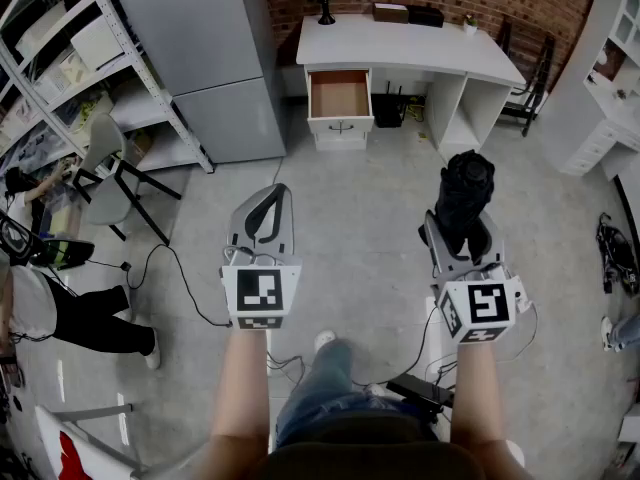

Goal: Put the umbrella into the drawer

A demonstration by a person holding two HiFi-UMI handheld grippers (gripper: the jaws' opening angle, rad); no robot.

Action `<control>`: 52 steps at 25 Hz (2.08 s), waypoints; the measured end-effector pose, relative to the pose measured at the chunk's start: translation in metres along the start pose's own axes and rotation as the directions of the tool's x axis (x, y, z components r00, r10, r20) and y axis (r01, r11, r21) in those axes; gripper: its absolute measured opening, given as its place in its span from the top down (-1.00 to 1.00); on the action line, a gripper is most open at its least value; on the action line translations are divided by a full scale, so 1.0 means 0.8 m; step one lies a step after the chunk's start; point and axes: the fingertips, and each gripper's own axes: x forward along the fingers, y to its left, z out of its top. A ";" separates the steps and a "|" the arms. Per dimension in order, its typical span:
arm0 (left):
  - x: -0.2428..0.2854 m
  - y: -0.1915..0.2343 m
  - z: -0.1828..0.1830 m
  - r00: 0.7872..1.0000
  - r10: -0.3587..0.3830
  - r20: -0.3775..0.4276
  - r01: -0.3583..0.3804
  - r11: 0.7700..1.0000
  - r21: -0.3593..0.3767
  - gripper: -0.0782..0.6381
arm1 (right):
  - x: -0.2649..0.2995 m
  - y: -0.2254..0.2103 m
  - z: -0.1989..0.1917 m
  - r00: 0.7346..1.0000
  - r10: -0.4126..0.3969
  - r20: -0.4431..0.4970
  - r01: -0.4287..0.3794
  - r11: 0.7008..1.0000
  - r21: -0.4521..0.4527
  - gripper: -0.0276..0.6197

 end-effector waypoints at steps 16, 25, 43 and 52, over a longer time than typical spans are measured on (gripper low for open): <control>0.069 0.128 -0.031 0.999 -0.018 0.047 0.018 1.000 -0.003 0.78 | 0.127 0.068 0.044 1.000 -0.024 0.008 0.024 0.999 -0.038 0.17; 0.101 0.164 -0.028 0.997 -0.002 0.077 0.002 1.000 -0.010 0.78 | 0.173 0.058 0.065 0.999 -0.049 0.020 0.050 0.997 -0.060 0.17; 0.261 0.228 -0.053 0.997 0.073 0.020 -0.073 0.997 0.001 0.78 | 0.366 -0.001 0.055 0.999 0.027 0.026 -0.026 0.999 -0.032 0.17; 0.394 0.240 -0.050 0.995 0.099 -0.003 -0.099 0.995 0.006 0.78 | 0.491 -0.075 0.041 0.998 0.064 0.024 -0.064 0.998 -0.013 0.17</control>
